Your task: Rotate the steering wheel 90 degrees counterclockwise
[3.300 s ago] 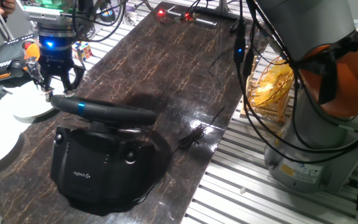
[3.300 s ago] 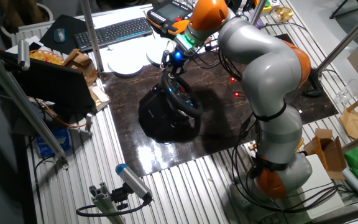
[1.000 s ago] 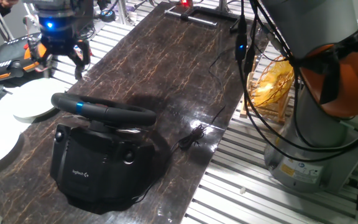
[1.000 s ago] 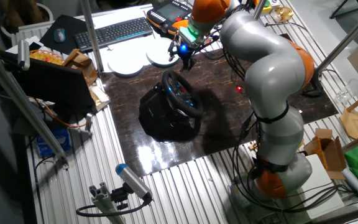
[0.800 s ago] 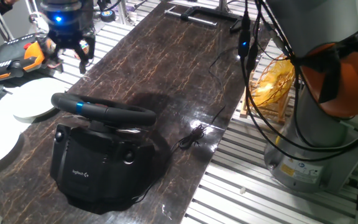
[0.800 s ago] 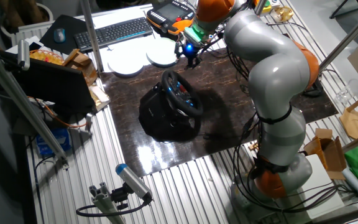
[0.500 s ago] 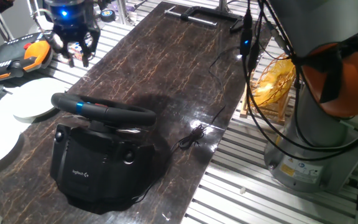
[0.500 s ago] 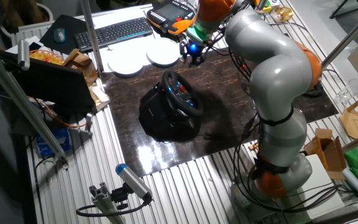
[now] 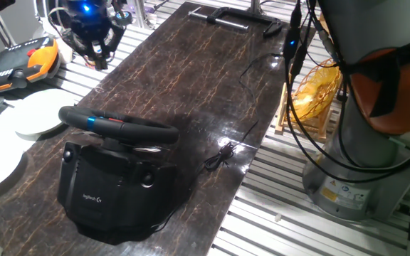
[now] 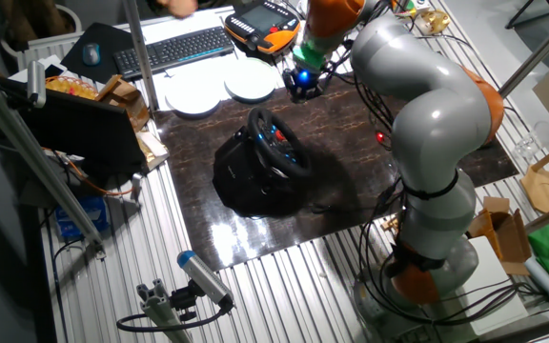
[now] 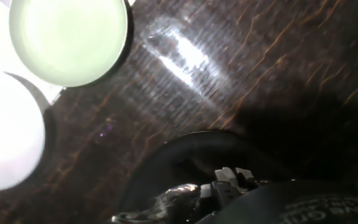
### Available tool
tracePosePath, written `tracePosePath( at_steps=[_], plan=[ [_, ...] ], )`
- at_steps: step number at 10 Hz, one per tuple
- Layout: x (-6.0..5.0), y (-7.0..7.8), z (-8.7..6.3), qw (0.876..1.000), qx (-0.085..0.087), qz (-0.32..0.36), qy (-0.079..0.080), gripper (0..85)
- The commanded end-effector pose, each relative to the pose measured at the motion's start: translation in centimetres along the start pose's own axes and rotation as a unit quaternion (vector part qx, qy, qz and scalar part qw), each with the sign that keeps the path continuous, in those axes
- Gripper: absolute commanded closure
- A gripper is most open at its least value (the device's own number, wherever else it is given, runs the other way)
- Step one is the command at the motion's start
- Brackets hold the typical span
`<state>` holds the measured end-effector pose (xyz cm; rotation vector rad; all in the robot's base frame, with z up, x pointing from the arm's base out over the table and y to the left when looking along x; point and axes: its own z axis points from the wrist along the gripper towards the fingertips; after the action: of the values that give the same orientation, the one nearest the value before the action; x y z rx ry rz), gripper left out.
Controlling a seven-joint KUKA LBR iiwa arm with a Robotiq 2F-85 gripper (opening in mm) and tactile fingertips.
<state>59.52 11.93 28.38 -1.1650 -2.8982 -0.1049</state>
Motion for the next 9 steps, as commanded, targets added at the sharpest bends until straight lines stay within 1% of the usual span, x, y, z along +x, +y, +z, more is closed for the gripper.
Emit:
tracePosePath(
  at_steps=[1, 2, 3, 4, 5, 6, 8, 9],
  plan=[
    [0.0, -0.4, 0.0, 1.0, 0.006, -0.02, -0.006, 84.3],
    [-0.1, -0.9, 0.1, 0.999, 0.009, -0.035, -0.009, 84.3],
    [-0.3, -1.5, 0.2, 0.999, 0.011, -0.045, -0.006, 84.3],
    [-0.4, -2.0, 0.2, 0.998, 0.016, -0.056, -0.006, 84.3],
    [-0.5, -2.4, 0.3, 0.998, 0.016, -0.063, -0.006, 84.3],
    [-0.5, -2.6, 0.3, 0.998, 0.016, -0.064, -0.004, 84.3],
    [-0.4, -2.8, 0.2, 0.997, 0.024, -0.075, -0.007, 84.3],
    [-0.4, -3.0, 0.3, 0.997, 0.022, -0.08, -0.004, 84.3]
  ],
)
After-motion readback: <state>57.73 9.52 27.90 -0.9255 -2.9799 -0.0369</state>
